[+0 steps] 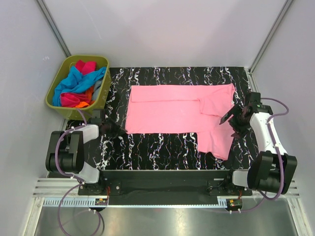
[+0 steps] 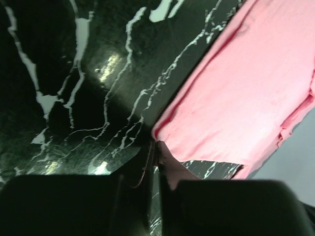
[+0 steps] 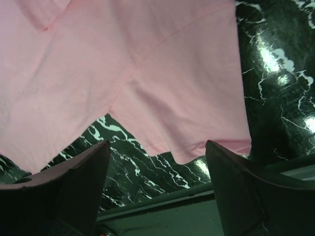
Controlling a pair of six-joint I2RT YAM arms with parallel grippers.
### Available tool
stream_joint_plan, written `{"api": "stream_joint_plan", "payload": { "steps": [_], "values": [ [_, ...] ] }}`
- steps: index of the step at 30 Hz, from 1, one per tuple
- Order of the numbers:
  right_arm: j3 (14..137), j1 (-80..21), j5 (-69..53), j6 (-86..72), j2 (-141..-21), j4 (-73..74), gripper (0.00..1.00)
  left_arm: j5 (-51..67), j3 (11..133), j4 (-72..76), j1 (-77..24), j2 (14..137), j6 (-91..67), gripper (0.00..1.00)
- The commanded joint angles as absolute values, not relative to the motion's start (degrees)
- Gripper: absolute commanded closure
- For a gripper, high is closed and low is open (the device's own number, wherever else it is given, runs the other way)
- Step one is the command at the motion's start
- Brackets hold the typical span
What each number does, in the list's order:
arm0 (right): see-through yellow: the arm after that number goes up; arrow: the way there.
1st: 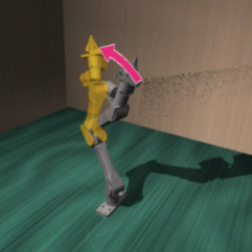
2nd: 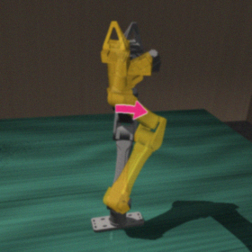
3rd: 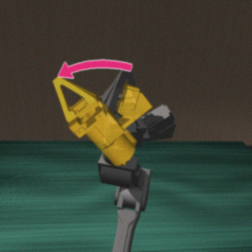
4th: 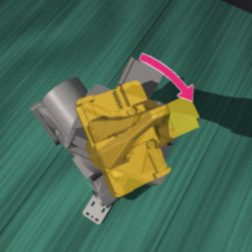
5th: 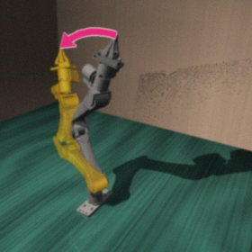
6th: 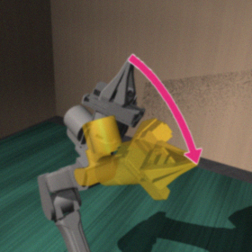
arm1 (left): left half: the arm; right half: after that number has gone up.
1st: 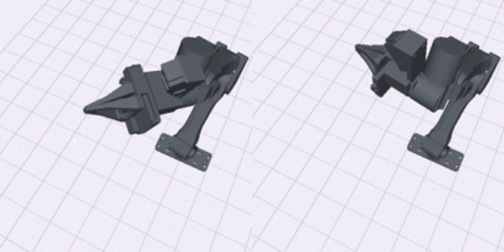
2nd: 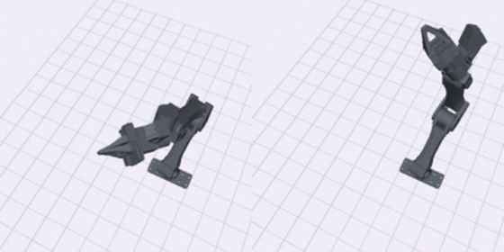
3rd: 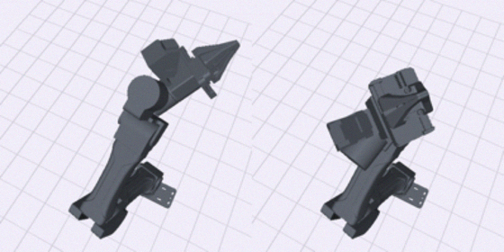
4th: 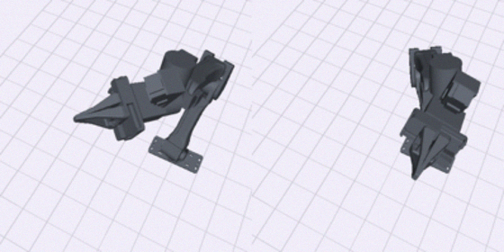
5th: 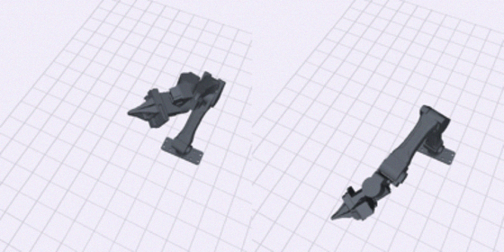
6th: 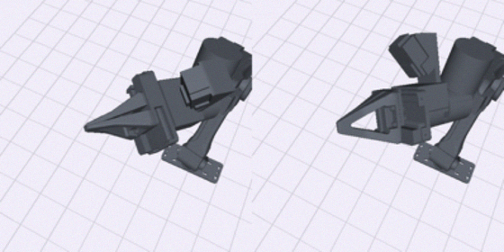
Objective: Fold and stack the t-shirts
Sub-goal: Fold the tshirt
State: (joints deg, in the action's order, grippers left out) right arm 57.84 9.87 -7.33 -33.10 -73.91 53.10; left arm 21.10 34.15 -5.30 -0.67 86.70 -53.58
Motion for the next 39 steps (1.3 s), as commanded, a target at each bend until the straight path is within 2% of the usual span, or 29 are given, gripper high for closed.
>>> {"api": "stream_joint_plan", "payload": {
  "steps": [1, 4, 5, 6, 9, 17, 24, 32, 35, 36, 39],
  "values": [
    [61.70, 12.38, -1.68, -36.02, -77.07, 53.61, 0.17, 21.44, 34.36, -3.78, -0.62, 88.15, -50.10, 0.99],
    [61.26, 17.11, -1.67, -37.97, -80.24, 53.61, 0.26, 22.67, 35.15, -3.60, -0.62, 87.98, -48.69, 1.00],
    [59.95, 18.70, -2.19, -38.23, -81.46, 53.79, 0.35, 22.85, 35.42, -3.52, -0.62, 87.89, -48.34, 1.00],
    [59.07, 20.03, -3.76, -38.67, -81.82, 53.96, 0.49, 23.20, 35.51, -3.52, -0.62, 87.80, -47.82, 1.00],
    [55.64, 23.20, -6.75, -38.59, -83.75, 53.88, 0.60, 23.55, 35.42, -2.73, -0.62, 87.19, -47.81, 1.00],
    [52.48, 23.20, -1.32, -36.21, -89.91, 52.12, 0.57, 26.01, 34.98, -0.70, -0.53, 87.45, -48.78, 1.00],
    [46.32, 23.29, -3.52, -38.85, -88.07, 48.00, 0.54, 26.37, 35.68, -0.70, -0.44, 88.15, -49.04, 1.00],
    [43.77, 23.12, -4.04, -38.67, -92.55, 41.14, 0.57, 27.33, 35.07, -0.18, -0.09, 88.59, -48.87, 1.00],
    [43.33, 23.20, -3.87, -38.76, -92.64, 40.34, 0.73, 27.86, 34.54, -0.44, 1.22, 88.42, -48.52, 1.00],
    [43.16, 23.20, -3.95, -39.19, -92.11, 40.25, 0.82, 27.95, 34.37, -0.70, 1.40, 88.24, -48.25, 1.00],
    [42.54, 23.12, -3.95, -39.81, -89.83, 40.43, 0.95, 27.69, 34.10, -1.40, 2.54, 87.63, -47.29, 1.00]
  ]
}}
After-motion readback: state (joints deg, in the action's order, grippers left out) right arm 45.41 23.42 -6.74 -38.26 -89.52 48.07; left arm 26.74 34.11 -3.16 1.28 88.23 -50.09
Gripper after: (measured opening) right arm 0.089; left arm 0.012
